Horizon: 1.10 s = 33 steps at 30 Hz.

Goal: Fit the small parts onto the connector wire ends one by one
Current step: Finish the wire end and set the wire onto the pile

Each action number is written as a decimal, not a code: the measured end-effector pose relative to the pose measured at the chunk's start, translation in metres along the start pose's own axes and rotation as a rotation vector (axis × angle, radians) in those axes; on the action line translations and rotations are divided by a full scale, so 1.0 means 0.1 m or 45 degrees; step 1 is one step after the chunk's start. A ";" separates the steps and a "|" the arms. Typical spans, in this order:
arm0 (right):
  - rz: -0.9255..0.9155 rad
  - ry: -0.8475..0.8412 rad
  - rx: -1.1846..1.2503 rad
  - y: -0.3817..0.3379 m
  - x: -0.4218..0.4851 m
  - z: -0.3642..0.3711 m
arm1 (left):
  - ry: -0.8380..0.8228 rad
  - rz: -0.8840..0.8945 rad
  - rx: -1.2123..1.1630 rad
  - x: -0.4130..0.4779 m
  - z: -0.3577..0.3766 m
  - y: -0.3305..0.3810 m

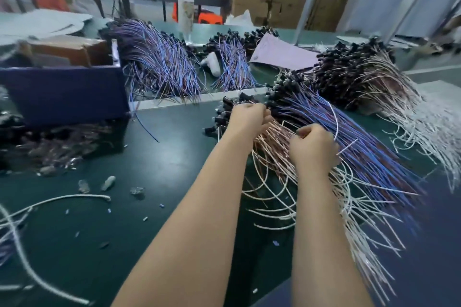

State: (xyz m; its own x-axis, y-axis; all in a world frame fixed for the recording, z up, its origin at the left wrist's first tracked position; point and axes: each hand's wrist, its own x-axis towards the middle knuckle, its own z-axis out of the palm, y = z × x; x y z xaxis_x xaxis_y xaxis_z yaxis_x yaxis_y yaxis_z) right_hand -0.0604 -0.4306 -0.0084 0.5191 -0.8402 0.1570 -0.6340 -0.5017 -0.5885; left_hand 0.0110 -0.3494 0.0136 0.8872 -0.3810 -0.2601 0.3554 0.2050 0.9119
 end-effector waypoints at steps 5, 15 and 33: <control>-0.419 -0.074 0.305 -0.72 -0.36 -0.01 | 0.182 0.307 -0.132 -0.21 -0.55 0.40; -1.087 -0.980 0.441 -2.16 -2.07 0.91 | 1.179 0.764 -0.274 -1.03 -2.62 0.94; -0.758 -1.336 1.131 -2.89 -2.87 1.09 | 1.224 0.413 -0.053 -1.62 -3.69 1.11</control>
State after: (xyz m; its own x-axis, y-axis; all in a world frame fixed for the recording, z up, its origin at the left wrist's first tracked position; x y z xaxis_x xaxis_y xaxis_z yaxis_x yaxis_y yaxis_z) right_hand 0.0365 -0.0221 0.0298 0.9776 0.1556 0.1416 0.1580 -0.0993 -0.9824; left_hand 0.0156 0.0675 0.0403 0.7970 0.5813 -0.1637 0.0492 0.2076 0.9770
